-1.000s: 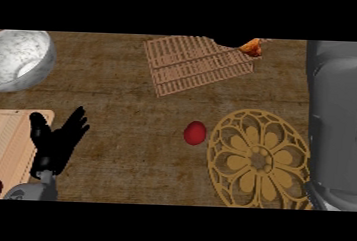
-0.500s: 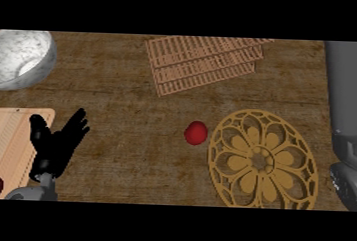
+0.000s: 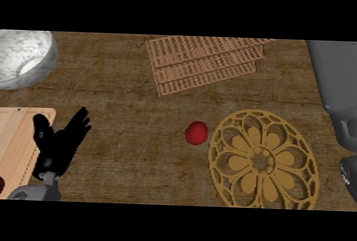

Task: Pick the croissant from the placemat and place it in the tiered shelf

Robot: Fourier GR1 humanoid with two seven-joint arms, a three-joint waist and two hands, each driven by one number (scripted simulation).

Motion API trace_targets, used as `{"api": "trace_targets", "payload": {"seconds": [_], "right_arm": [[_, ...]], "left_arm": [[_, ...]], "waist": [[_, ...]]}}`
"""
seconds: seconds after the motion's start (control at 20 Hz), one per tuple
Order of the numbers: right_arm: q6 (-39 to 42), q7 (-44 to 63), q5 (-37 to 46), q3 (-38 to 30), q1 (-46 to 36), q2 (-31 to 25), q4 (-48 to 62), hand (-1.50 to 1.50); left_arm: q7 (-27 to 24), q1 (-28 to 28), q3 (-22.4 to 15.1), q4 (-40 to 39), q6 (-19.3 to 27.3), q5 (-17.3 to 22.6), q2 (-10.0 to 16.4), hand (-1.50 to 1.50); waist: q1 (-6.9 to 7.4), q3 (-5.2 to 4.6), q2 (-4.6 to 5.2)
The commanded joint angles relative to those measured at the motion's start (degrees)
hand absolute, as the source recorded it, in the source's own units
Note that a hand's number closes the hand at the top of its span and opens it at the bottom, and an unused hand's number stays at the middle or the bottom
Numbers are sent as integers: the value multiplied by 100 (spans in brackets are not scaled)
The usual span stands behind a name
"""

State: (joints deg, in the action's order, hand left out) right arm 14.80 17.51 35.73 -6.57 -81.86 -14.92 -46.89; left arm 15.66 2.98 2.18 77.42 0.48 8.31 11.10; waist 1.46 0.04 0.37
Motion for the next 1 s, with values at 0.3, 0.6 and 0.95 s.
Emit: {"api": "trace_targets", "payload": {"seconds": [0.3,0.6,0.95], "right_arm": [[-1138,-894,458,-35,-541,233,1807,150],[-1212,-1598,367,-216,-668,88,2294,150],[-1336,-1856,668,-12,-674,76,2645,150]], "left_arm": [[171,171,-61,-39,20,-112,-46,0],[75,245,30,-136,-23,-45,-93,0],[-115,355,-8,-448,75,-253,-172,0]], "waist": [[108,-11,54],[75,-10,39],[32,-12,46]]}}
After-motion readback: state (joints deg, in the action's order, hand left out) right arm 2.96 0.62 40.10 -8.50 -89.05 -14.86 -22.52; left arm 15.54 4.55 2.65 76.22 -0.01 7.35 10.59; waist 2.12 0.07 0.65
